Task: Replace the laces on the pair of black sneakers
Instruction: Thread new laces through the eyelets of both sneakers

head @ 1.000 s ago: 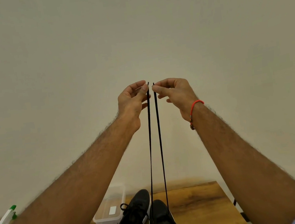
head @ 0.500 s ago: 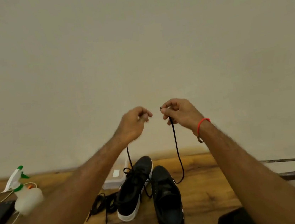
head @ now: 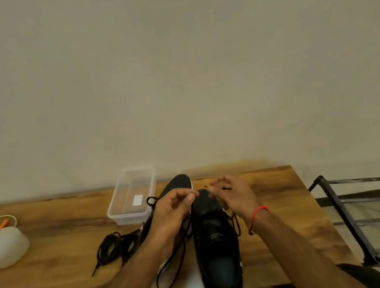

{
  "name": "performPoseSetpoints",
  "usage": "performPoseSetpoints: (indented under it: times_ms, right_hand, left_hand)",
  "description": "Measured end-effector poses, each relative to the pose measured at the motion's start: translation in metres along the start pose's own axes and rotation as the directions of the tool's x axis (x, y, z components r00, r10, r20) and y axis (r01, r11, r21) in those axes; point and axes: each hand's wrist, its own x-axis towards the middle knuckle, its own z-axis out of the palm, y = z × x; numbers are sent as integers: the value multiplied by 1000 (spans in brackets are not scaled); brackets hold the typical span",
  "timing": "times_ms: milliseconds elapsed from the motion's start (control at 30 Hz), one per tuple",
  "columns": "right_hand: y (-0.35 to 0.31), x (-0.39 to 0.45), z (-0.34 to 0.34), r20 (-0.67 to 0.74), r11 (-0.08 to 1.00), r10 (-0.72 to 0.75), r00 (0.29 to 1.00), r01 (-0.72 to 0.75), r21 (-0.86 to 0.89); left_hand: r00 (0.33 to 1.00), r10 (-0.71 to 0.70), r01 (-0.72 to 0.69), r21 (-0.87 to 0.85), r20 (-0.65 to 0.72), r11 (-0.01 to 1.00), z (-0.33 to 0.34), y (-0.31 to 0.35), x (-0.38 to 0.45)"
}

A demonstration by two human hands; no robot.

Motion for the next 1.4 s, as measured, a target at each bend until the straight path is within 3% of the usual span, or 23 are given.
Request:
performPoseSetpoints:
  times_ms: [167,267,367,467,567,667,900,1033,1133,1200,1267,1333,1400]
  right_hand:
    - [-8,10,22,191,979,-45,981,6,202]
    - [-4,8,31,341,933,-70,937,-59,354]
    - [-3,4,30,431,942,-79,899,-75,328]
    - [3,5,33,397,974,-95,913,2,228]
    - [6,8,32,279,960,-79,957,-2,281]
    - [10,13,25,194,952,-65,979,3,305]
    - [12,16,24,214,938,-59,975,-19,345]
    - [14,19,23,177,931,-45,983,-23,365]
    - [13,21,20,132,927,-8,991,-43,373]
    - [16,24,17,94,962,-18,995,-9,273]
    - [19,25,13,68,985,-19,997,7,171]
    - [23,26,11,51,997,-7,999,3,73]
    - [24,26,9,53,998,-10,999,13,-60]
  left_hand:
    - [998,41,-50,-257,-38,965,5,18,7]
    - [992,8,-47,-297,-129,954,-4,13,14]
    - [990,4,-37,-234,-142,971,-7,0,15]
    - [990,59,-75,-123,-131,990,-7,-7,16]
    - [996,66,-67,-6,-62,998,-6,-8,17]
    - [1000,19,-19,-15,-22,1000,-4,-13,16]
    - [998,-8,4,-77,-54,997,-9,-20,21]
    - [995,-34,28,74,93,997,-3,-24,23]
    - [978,37,-93,273,203,957,0,-29,23]
    - [992,72,-100,288,106,953,-3,-30,26]
    - [995,-1,1,-1,-101,1000,-11,-26,33]
    - [957,-115,53,-232,-265,971,-23,-18,38]
    - [941,-138,86,-176,-309,981,-30,-19,42]
